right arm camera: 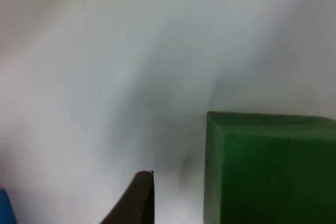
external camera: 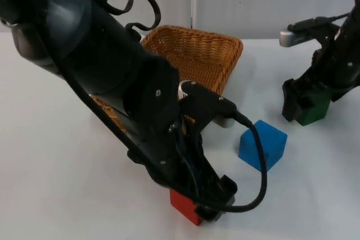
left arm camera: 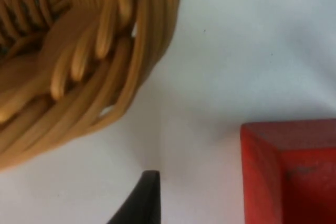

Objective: Pick up one cube with each hand and place exactly two cubes into the same basket, leaving the remaining cube outside.

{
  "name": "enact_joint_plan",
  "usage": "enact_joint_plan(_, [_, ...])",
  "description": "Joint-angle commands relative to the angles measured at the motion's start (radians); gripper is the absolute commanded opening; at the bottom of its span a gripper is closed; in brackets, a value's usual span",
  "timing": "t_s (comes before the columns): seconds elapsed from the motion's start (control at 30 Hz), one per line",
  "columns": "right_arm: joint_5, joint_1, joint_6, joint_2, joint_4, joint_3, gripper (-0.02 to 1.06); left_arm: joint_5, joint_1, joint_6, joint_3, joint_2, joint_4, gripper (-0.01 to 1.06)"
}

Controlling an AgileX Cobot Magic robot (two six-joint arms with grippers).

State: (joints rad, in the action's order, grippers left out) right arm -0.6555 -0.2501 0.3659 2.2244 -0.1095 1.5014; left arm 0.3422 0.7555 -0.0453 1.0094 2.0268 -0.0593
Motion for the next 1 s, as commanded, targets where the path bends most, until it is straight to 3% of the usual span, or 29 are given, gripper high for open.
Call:
enact_joint_plan(0.0, [-0.006, -0.005, 0.009, 0.006, 0.002, 0.003, 0.92, -0.007, 0.007, 0.008, 0.003, -0.001, -0.010, 1.00])
enact_joint_plan(0.07, [-0.004, -0.005, 0.009, 0.004, 0.002, 0.003, 0.80, -0.007, 0.007, 0.008, 0.003, -0.001, -0.010, 0.96])
enact_joint_plan(0.17, [-0.001, -0.005, 0.009, 0.004, 0.005, 0.003, 0.61, -0.007, 0.007, 0.010, 0.003, -0.001, -0.010, 0.80])
enact_joint_plan(0.2, [-0.001, -0.005, 0.009, 0.004, 0.005, 0.003, 0.61, -0.007, 0.007, 0.010, 0.003, -0.001, -0.010, 0.80])
enact_joint_plan(0.4, [-0.014, -0.005, 0.009, -0.039, 0.037, 0.003, 0.14, 0.016, 0.007, 0.093, 0.003, -0.003, -0.010, 0.28])
enact_joint_plan(0.43, [-0.014, -0.005, 0.009, -0.039, 0.037, 0.003, 0.14, 0.016, 0.007, 0.093, 0.003, -0.003, -0.010, 0.28])
enact_joint_plan(0.5, [-0.015, -0.005, 0.009, -0.078, 0.048, 0.003, 0.00, 0.019, 0.007, 0.094, 0.003, -0.003, -0.010, 0.08])
enact_joint_plan(0.53, [-0.017, -0.005, 0.009, -0.100, 0.048, 0.003, 0.00, 0.021, 0.007, 0.094, 0.003, -0.003, -0.012, -0.01])
enact_joint_plan(0.97, [-0.041, -0.005, 0.009, -0.355, 0.054, 0.003, 0.00, 0.097, 0.007, 0.096, 0.003, -0.162, -0.030, 0.00])
